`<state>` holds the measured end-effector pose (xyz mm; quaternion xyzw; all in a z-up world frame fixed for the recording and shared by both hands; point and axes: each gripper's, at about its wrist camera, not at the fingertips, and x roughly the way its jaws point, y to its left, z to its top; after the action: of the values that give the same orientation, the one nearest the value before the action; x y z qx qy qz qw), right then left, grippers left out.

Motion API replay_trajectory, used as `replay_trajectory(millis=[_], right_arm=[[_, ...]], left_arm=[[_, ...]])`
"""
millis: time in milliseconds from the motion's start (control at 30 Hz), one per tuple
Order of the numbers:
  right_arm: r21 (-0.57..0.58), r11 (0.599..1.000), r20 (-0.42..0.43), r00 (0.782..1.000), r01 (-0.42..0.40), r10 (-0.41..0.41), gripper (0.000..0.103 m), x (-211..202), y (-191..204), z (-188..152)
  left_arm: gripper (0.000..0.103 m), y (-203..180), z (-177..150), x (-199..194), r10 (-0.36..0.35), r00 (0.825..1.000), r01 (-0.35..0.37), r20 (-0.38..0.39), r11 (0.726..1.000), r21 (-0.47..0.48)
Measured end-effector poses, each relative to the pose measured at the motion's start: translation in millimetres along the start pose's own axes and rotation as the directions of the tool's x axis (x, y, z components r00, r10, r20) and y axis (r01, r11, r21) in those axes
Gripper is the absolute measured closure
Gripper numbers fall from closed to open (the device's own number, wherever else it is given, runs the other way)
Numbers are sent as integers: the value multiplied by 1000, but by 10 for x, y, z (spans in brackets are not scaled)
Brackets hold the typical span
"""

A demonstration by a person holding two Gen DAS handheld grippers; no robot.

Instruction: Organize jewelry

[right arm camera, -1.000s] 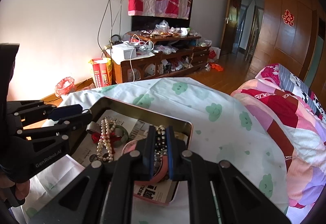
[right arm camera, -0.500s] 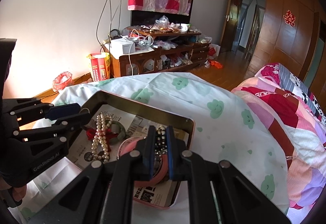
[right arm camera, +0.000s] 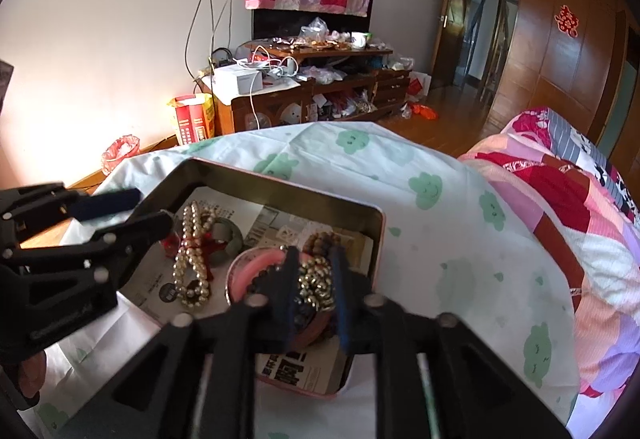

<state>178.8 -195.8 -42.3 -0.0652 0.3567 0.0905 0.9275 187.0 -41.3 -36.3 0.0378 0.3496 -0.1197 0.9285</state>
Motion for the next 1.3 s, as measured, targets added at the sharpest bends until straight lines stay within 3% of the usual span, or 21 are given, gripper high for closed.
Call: replay_trajectory(millis=[33, 67, 433, 1300], right_arm=[[7, 1000, 2, 1000, -1, 1, 48, -15, -7, -16], [18, 1000, 8, 1000, -4, 4, 45, -46, -19, -37], [73, 997, 33, 999, 3, -5, 45, -321, -78, -145], [77, 997, 51, 999, -9, 5, 44, -467, -25, -200]], left_arm=[[22, 16, -3, -54, 2, 1000, -2, 15, 1000, -12], [22, 30, -2, -78, -5, 1000, 5, 16, 1000, -18], [22, 229, -138, -319, -7, 1000, 10, 26, 996, -91], [22, 301, -252, -433, 9, 1000, -6, 19, 993, -117]])
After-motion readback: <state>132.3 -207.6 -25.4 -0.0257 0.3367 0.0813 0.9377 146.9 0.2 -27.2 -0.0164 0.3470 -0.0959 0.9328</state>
